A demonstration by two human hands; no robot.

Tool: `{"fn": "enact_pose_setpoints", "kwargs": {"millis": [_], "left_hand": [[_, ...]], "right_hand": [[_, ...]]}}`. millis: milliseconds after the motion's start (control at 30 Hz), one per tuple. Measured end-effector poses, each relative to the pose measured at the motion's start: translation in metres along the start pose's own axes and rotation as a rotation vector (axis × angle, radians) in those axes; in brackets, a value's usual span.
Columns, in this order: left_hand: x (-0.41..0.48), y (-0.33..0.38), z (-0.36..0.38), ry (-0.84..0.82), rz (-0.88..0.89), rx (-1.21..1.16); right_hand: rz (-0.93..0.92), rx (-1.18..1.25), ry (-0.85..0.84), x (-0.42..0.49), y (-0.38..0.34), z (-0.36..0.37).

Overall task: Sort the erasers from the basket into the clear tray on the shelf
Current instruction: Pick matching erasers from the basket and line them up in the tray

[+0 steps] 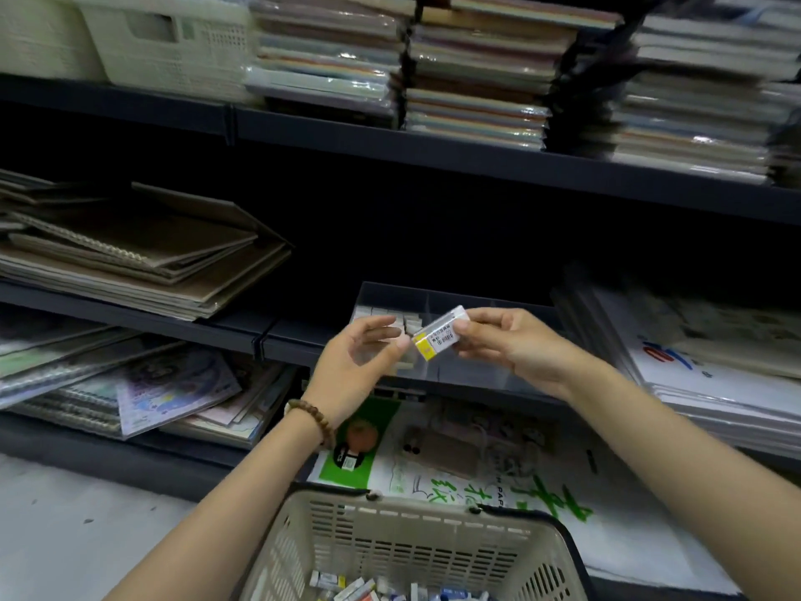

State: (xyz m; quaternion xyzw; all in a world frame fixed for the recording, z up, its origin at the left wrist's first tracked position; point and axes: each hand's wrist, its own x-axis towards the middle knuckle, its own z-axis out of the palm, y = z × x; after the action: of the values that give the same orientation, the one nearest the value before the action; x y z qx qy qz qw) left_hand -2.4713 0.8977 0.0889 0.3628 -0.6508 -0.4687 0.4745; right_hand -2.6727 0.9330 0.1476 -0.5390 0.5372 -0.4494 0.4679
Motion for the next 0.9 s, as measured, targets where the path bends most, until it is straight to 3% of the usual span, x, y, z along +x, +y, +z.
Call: {"fn": "enact_pose_setpoints", "kwargs": {"millis": [100,233,400,767,900], "left_hand": [[0.007,-0.010,-0.017,0.016,0.121,0.383],[0.013,-0.029,-0.022,-0.046,0.144,0.681],[0.015,-0.045,-0.024,-0.087,0.094,0.654],[0.015,-0.046,-0.022,-0.087,0.105,0.658],[0.014,-0.047,-0.021,-0.078,0.106,0.656]], "right_hand": [[0.052,-0.126,-0.023,0.028,-0.012,-0.007],[0.172,-0.157,-0.055,0.059,-0.017,-0.007],[0.201,-0.343,-0.070,0.080,-0.015,-0.002],[0.041,-0.564,-0.106,0.090,-0.013,0.003],[-0.073,-0.812,-0.082,0.087,0.009,0.015]]}}
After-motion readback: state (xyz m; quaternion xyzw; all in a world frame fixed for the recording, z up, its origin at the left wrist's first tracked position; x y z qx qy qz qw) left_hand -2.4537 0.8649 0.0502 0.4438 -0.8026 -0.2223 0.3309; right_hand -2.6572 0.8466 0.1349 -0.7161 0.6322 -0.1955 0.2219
